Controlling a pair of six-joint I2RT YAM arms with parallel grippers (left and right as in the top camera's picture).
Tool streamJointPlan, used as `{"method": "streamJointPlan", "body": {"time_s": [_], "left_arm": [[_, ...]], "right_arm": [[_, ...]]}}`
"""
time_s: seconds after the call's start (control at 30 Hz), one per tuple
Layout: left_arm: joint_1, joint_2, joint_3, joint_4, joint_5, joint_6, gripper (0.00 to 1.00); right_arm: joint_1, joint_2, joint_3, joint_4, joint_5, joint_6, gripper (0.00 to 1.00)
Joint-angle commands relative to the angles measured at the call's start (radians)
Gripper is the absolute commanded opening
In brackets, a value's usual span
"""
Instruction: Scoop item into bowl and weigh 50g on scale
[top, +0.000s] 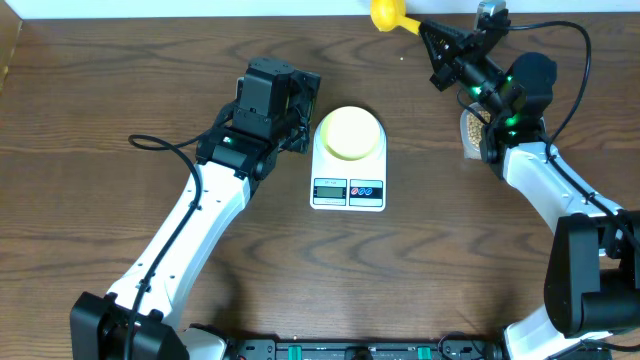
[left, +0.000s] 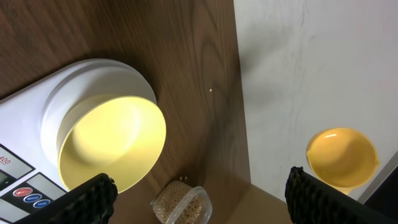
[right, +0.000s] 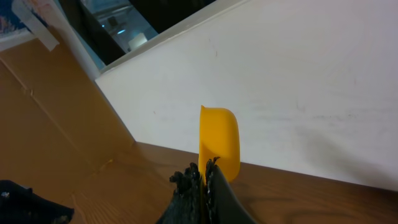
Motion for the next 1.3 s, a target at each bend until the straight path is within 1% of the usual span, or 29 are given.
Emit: {"method": "streamJointPlan", "body": {"time_s": [0.0,0.2,0.33,0.77,0.93,1.03,1.17,1.27], "left_arm": [[0.002,-0.010,0.004,-0.003,-0.010,0.013,0.89],[0.002,-0.010,0.004,-0.003,-0.010,0.013,0.89],[0.002,-0.010,0.004,-0.003,-0.010,0.013,0.89],[0.002,-0.010,0.004,-0.002,-0.010,0.013,0.88],[0.002,-0.010,0.004,-0.003,-0.010,0.013,0.89],[0.002,-0.010,0.004,-0.002,-0.010,0.013,0.88],[0.002,-0.010,0.004,-0.002,-0.010,0.013,0.89],[0.002,-0.010,0.004,-0.003,-0.010,0.013,0.89]], "right_arm": [[-0.007,-0.002,0.017,-0.007,0.012,-0.019,0.01],[-0.006,-0.002,0.017,-0.085,-0.003,-0.020,0.01],[-0.007,-0.002,0.017,-0.083,-0.052,-0.024,0.01],[-0.008,-0.002,0.017,-0.098,-0.049,-0.032,0.01],[-0.009,-0.002,0.017,-0.090,-0.047,-0.135,0.01],[-0.009,-0.002,0.017,-0.070,0.034,-0.146,0.01],[-0.008,-0.002,0.017,-0.024,0.188,-0.140,0.01],[-0.008,-0.002,0.017,0.012,0.218,-0.138,0.01]]}}
